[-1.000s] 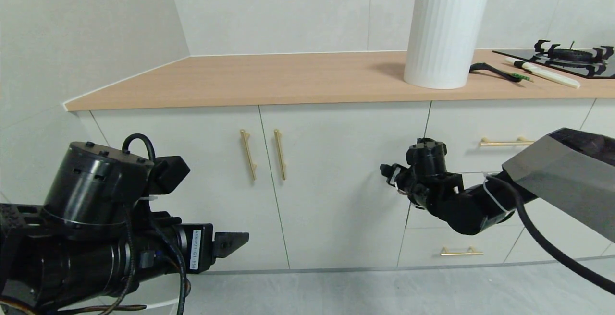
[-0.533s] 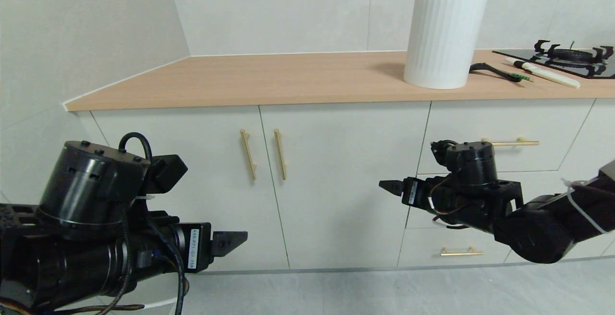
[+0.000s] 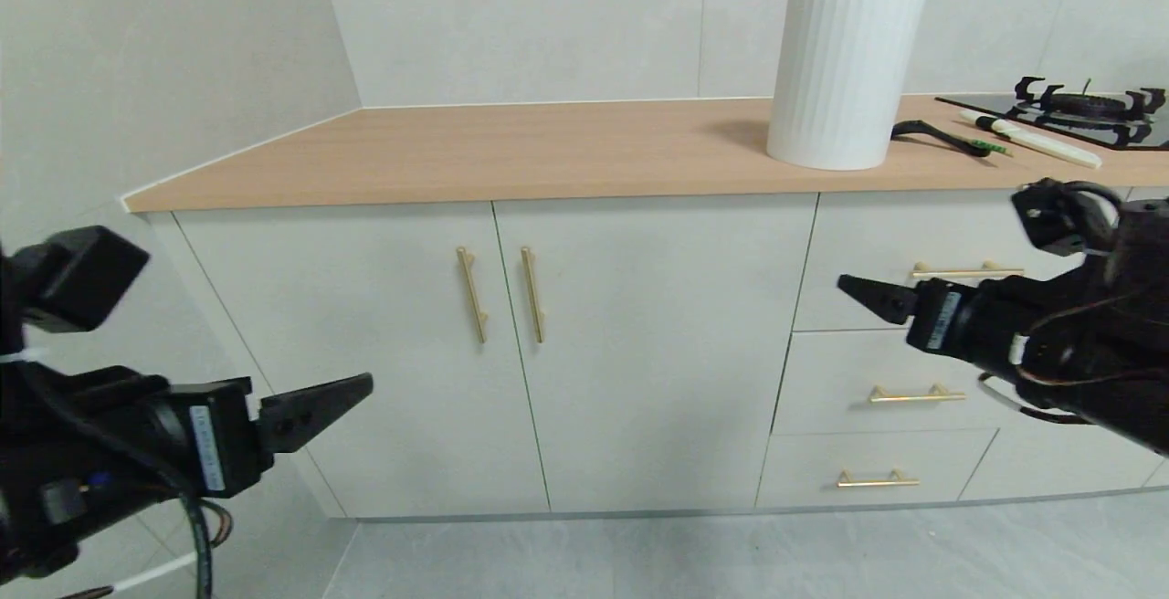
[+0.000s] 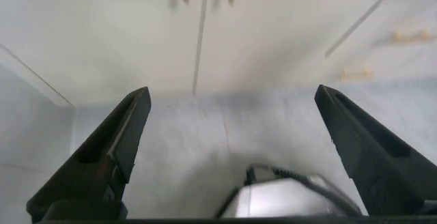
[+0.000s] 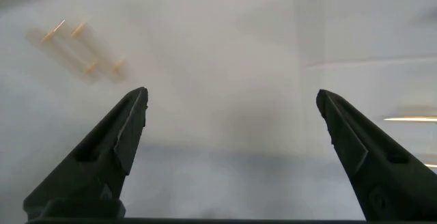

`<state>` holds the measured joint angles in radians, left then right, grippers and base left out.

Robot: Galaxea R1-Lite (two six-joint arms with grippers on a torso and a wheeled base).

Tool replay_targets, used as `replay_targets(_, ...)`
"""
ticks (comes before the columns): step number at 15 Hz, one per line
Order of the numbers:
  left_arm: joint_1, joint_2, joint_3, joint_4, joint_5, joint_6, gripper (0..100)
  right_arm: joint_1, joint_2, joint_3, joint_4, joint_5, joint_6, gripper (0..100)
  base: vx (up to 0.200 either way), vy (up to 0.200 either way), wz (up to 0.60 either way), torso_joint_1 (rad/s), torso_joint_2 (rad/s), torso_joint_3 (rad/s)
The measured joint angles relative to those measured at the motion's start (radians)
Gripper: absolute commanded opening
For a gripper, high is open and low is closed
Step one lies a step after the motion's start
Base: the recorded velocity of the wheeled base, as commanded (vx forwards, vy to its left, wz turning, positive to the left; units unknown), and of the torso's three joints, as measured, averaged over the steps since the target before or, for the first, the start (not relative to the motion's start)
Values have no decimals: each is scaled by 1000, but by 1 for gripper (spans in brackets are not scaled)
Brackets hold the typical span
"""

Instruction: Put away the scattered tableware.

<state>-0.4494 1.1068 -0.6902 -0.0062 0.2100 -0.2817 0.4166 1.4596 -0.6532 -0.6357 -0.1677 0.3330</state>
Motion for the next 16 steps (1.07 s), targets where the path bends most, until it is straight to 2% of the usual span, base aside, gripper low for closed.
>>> replay_targets(5, 75, -301, 130, 3, 0, 120, 100, -19, -406, 150, 147, -97, -142, 100, 0, 0, 0, 0, 0, 0)
replay_targets(7, 117, -437, 176, 28, 1, 166, 100, -35, -602, 183, 292, -129, -194, 100, 0, 0, 0, 0, 0, 0)
replay_targets(11, 210, -698, 211, 164, 3, 267, 100, -172, -999, 212, 583, -157, -276, 100, 0, 0, 0, 0, 0, 0)
replay_targets(13, 268, -817, 219, 243, 1, 292, 100, -247, -1166, 222, 685, -165, -344, 100, 0, 0, 0, 0, 0, 0)
replay_targets(16, 330, -946, 245, 334, 17, 295, 100, -362, -1327, 234, 765, -171, -397, 100, 0, 0, 0, 0, 0, 0)
